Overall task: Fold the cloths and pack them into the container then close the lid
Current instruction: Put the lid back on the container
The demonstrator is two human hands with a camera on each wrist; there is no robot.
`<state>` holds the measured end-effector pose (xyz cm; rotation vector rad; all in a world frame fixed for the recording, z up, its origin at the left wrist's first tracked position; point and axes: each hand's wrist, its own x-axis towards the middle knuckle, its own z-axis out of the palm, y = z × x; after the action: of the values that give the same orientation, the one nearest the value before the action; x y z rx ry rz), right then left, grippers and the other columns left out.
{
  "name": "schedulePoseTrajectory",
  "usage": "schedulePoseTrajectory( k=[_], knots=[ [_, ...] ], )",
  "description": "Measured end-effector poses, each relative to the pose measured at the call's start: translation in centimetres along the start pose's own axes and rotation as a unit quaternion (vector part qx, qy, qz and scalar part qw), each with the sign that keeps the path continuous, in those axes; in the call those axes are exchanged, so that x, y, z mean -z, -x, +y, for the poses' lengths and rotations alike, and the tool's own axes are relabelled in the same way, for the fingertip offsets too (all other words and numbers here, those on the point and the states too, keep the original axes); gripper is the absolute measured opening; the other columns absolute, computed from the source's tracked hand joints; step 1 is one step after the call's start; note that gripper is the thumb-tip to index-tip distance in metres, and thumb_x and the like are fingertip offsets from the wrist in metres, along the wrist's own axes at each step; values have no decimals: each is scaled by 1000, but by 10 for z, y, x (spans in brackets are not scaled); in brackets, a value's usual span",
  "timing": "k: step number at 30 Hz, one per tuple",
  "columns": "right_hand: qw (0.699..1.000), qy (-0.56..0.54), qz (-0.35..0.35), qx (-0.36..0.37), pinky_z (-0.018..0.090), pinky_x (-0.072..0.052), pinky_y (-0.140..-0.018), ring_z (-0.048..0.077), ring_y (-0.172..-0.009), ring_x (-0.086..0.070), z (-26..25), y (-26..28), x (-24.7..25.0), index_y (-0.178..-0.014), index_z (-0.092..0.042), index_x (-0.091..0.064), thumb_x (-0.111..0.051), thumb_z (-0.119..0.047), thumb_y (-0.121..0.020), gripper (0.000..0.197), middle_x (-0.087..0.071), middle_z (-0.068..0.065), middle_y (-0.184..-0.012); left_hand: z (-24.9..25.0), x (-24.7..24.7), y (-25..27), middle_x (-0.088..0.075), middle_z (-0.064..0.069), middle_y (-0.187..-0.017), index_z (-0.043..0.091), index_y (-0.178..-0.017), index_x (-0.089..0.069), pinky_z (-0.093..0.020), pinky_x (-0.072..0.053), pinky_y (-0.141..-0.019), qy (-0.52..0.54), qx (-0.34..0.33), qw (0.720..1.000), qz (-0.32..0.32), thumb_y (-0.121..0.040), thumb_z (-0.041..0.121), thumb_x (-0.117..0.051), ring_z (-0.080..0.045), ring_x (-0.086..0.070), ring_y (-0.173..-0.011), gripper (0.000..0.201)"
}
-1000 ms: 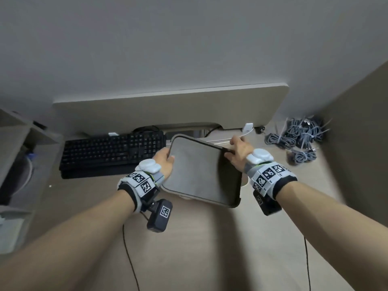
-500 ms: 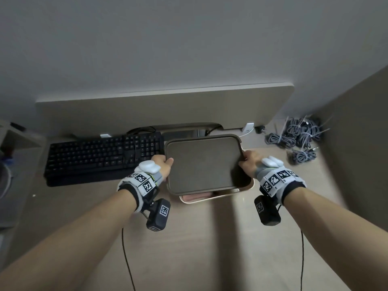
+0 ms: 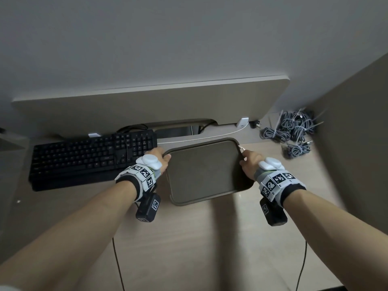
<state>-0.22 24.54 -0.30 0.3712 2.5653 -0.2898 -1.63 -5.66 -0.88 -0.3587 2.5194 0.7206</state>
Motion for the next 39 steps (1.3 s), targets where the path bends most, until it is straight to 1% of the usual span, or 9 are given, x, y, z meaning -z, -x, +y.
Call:
schedulePoseTrajectory(
  k=[3, 6, 9, 14, 21, 26, 32, 35, 39],
  knots=[
    [1000, 2, 5, 9, 44, -50, -90, 34, -103, -63, 1, 6, -1, -124, -27, -47, -53, -44, -87, 42, -66, 9, -112, 4, 3, -5, -73, -21, -80, 4, -78, -54, -37, -58, -68, -30, 15, 999, -4, -91, 31, -49, -34, -72, -71, 31],
    [999, 5, 18, 36, 42, -49, -90, 36, -106, -60, -1, 14, -1, -126, -18, -47, -55, -38, -89, 43, -59, 10, -117, 7, 2, -10, -69, -18, -82, 1, -79, -57, -31, -52, -65, -69, 16, 998, 6, -93, 31, -48, -32, -68, -74, 34],
    [999, 12, 25, 43, 43, -49, -90, 38, -102, -61, 3, 17, -2, -125, -13, -48, -54, -37, -91, 42, -48, 10, -118, 13, -1, -12, -64, -17, -96, 1, -97, -61, -29, -40, -65, -132, 6, 991, 22, -96, 30, -46, -30, -60, -82, 33],
    [999, -2, 36, 6, 46, -50, -87, 40, -95, -63, 10, 18, 1, -123, -15, -45, -56, -38, -90, 42, -43, 11, -120, 22, -6, -13, -64, -19, -115, 2, -118, -55, -31, -42, -71, -186, 5, 982, 24, -98, 28, -43, -36, -63, -104, 35],
    [999, -25, 44, -1, 49, -51, -86, 39, -90, -64, 13, 12, -6, -119, -15, -41, -65, -33, -84, 46, -46, 12, -118, 18, -8, -16, -67, -16, -105, 6, -108, -56, -30, -43, -66, -201, -23, 979, 22, -94, 29, -46, -28, -54, -76, 28],
    [999, -16, 32, 0, 47, -51, -86, 36, -97, -63, 19, 5, -13, -115, -15, -36, -64, -32, -82, 47, -59, 11, -109, 19, -6, -20, -63, -14, -94, 5, -103, -59, -28, -41, -64, -223, -25, 974, -17, -93, 19, -48, -24, -51, -75, 20],
    [996, 20, -69, -59, 40, -58, -78, 25, -65, -69, 30, -13, -19, -99, -20, -46, -54, -24, -80, 21, -68, 1, -73, 17, -7, -24, -52, -9, -86, 6, -102, -58, -29, -39, -66, -212, -9, 977, -34, -95, 30, -47, -27, -51, -76, 27],
    [994, -53, -77, -56, 39, -61, -68, 23, -56, -71, 35, -23, -24, -88, -23, -51, -57, -16, -75, 15, -70, 3, -67, 15, -8, -33, -55, -11, -86, 6, -93, -58, -29, -39, -64, -201, 0, 979, -40, -94, 30, -49, -27, -53, -76, 26],
    [987, -121, -103, -26, 19, -49, -38, 17, -55, -59, 33, -19, -16, -71, -25, -43, -62, -6, -87, 32, -51, -1, -70, 14, -12, -36, -58, -12, -85, 5, -85, -59, -29, -39, -64, -182, 8, 983, -31, -93, 29, -50, -27, -54, -75, 26]
  ],
)
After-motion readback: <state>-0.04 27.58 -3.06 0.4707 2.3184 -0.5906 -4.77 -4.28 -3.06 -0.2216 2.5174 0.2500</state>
